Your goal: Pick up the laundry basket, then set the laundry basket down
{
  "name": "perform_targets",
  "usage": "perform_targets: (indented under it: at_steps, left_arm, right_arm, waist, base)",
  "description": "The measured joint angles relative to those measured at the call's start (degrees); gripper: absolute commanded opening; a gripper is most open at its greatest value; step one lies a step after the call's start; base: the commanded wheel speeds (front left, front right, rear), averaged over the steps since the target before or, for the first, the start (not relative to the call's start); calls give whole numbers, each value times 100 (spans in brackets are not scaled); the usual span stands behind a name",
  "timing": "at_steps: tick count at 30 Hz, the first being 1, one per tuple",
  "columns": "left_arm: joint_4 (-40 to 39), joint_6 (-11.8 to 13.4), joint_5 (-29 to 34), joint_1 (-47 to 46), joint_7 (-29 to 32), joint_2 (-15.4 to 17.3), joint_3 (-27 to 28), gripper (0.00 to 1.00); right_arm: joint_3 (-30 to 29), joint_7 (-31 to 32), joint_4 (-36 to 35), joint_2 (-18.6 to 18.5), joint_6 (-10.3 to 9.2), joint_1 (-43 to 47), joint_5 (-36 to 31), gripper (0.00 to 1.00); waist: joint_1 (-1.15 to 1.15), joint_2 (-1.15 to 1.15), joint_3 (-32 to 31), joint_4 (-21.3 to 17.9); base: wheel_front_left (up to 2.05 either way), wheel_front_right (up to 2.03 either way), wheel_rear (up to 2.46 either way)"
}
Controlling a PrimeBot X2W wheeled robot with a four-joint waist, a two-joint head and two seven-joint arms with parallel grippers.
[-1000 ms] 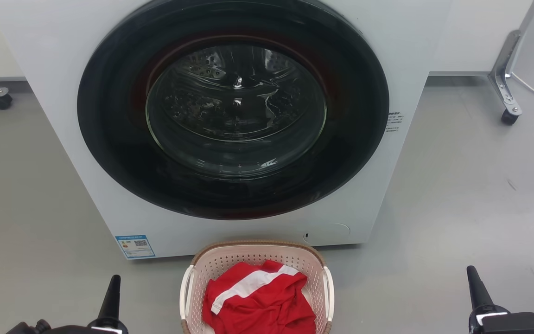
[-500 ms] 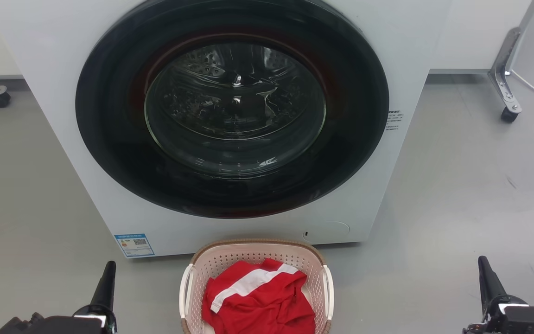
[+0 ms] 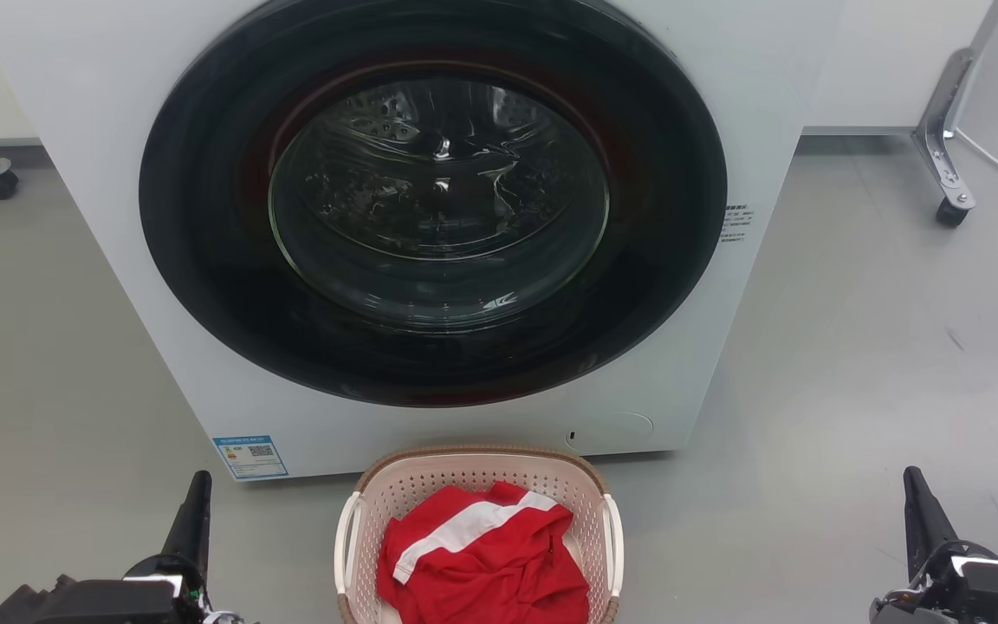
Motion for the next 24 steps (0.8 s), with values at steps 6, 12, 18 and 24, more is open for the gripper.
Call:
perform_targets:
  at_steps: [6,12,18,24]
  left_arm:
    - [1,0,0,0,0,0,0,0]
    - [3,0,0,0,0,0,0,0]
    - [4,0,0,0,0,-1,0,0]
    - [5,0,0,0,0,-1,0,0]
  right_arm:
    - [0,0,0,0,23,0,1,0]
    - [0,0,1,0,23,0,4,0]
    - [0,0,1,0,23,0,4,0]
    - [0,0,2,0,23,0,4,0]
  waist:
    - [0,0,0,0]
    - [0,0,0,0]
    - [0,0,-1,0]
    - [0,0,-1,0]
  base:
    - [0,0,0]
    - [0,0,0]
    - [0,0,0]
    - [0,0,0]
